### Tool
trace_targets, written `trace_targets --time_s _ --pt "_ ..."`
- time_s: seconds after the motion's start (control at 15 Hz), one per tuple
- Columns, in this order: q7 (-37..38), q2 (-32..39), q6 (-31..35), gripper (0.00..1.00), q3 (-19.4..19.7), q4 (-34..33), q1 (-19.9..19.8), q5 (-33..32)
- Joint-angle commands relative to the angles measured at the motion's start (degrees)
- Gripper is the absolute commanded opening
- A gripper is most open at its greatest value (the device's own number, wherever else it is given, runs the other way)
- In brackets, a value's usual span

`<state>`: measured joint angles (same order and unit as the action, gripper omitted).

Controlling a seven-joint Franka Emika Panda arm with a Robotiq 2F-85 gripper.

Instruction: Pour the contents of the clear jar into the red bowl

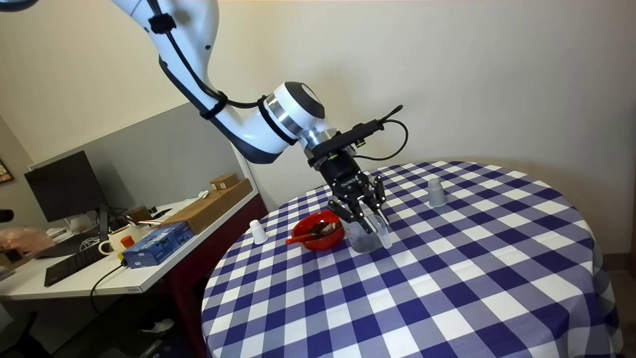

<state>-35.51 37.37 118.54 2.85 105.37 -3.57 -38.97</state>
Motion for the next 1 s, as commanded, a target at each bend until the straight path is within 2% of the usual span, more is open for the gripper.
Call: trace_targets --time_s 0.0,0.4,0.93 --pt "2.8 -4.1 -5.7 0.07 0.2 0.0 3.6 -4.1" --pt "10.9 -6.3 -18.8 0.07 -1.3 -2.5 10.6 -15.6" --pt "20.1 1.0 -37.8 0.07 -6.5 -7.5 19.2 -29.5"
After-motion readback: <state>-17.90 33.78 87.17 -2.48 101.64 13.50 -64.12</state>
